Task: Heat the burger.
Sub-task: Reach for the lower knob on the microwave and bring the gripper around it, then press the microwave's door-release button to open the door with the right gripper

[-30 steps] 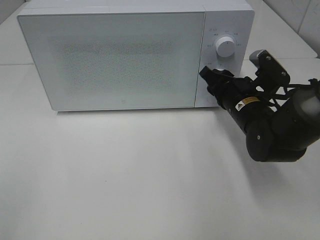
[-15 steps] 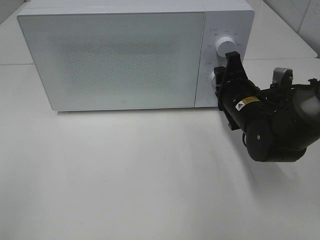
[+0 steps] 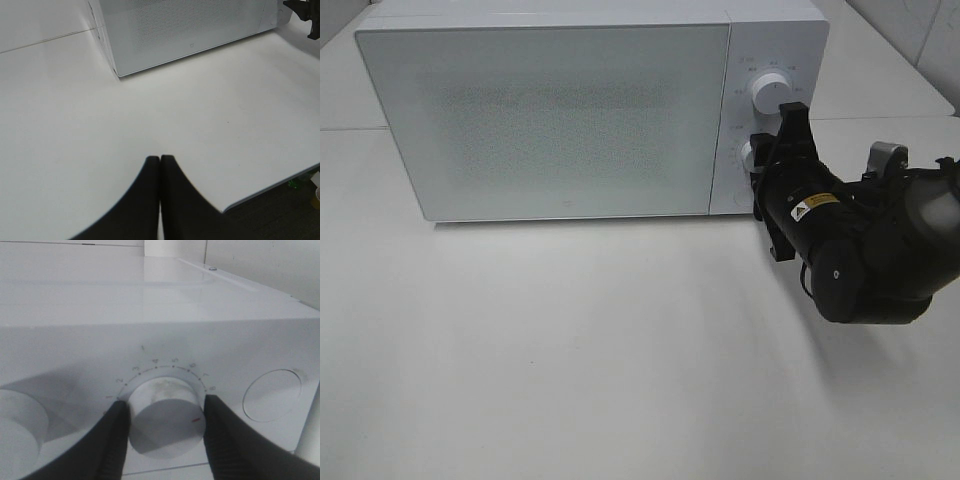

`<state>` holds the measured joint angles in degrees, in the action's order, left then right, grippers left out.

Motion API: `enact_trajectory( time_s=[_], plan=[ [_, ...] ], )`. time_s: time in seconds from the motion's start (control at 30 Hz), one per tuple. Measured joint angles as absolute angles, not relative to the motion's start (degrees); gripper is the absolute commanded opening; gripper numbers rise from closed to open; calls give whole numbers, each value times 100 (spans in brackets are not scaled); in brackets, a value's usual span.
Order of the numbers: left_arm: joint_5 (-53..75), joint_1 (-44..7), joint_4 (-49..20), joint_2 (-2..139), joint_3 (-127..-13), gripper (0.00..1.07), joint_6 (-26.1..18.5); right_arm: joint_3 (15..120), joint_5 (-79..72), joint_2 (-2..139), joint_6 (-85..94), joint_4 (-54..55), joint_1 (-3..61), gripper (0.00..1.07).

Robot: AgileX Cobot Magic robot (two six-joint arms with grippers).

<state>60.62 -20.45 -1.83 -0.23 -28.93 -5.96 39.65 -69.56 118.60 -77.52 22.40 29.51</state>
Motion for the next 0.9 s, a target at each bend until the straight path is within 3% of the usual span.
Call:
enact_trajectory(
  time_s=[0.03,0.2,0.6,0.9],
  plan=[
    [6062,-2045,-183,-23,-2893,0,-596,3965,-6956,11860,-7735,2240,2951,46],
    [6062,-2045,-183,-23,-2893,0,-596,3965,-6944,11854,-7489,2395,2945,61],
    [6062,-2045,-183,-23,-2893,0,-596,3804,-6944,11654,-6904,2269,2945,61],
    [6062,-2045,-183,-23,-2893,0,-596,3335,-6933,11304,-4916,1278,2945,61]
  ],
)
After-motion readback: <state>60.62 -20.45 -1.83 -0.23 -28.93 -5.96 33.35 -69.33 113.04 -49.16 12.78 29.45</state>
